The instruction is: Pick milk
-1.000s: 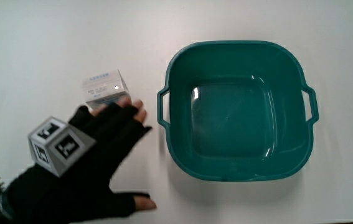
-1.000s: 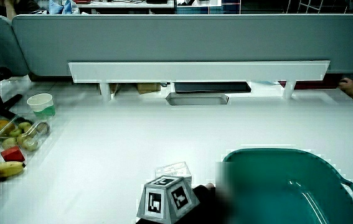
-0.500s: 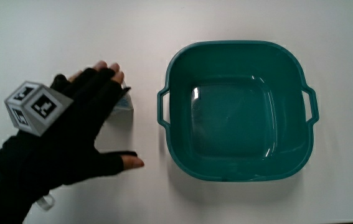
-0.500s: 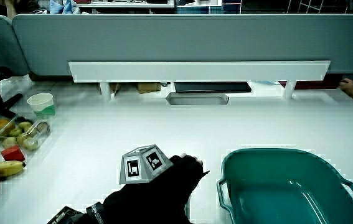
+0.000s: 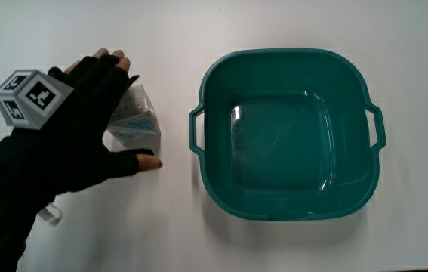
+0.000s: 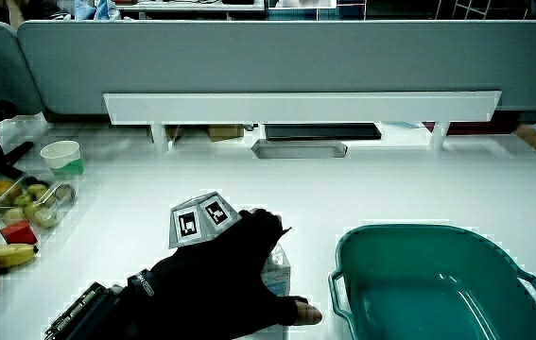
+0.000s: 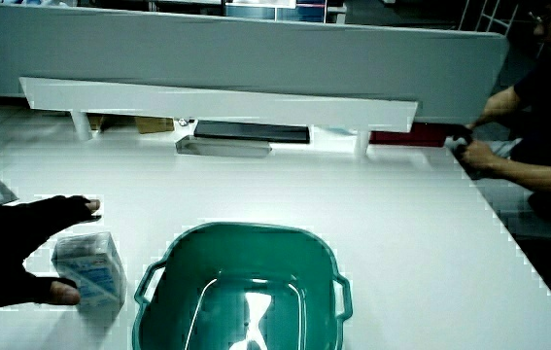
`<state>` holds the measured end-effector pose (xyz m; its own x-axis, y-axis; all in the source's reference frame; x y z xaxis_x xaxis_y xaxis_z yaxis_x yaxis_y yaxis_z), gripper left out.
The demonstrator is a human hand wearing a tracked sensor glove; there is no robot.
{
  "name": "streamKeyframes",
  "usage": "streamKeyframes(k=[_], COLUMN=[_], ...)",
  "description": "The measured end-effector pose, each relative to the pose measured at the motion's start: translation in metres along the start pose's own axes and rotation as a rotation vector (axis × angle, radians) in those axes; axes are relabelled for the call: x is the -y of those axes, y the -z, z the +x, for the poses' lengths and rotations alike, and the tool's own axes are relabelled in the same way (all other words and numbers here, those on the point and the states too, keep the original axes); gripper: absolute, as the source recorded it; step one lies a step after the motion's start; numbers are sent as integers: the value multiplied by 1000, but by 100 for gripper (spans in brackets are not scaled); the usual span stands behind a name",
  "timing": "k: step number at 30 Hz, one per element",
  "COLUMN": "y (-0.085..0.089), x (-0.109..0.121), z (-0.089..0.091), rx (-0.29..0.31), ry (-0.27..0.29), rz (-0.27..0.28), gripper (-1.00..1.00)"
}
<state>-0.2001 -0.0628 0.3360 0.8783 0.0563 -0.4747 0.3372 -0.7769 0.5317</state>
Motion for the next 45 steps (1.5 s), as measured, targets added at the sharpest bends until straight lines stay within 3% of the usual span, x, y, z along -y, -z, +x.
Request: streamKeyframes(k=[6,16,22,39,45], y=[1,5,3,1,1], x=[-6,-13,-13,-15,-16], z=[-10,-17,-17,-17,-16], rx=[5,13,1,-27,-30], ry=[-38,-50,-24,-71,-53], rz=[-2,-8,31,69,76], gripper=[0,0,14,55,69])
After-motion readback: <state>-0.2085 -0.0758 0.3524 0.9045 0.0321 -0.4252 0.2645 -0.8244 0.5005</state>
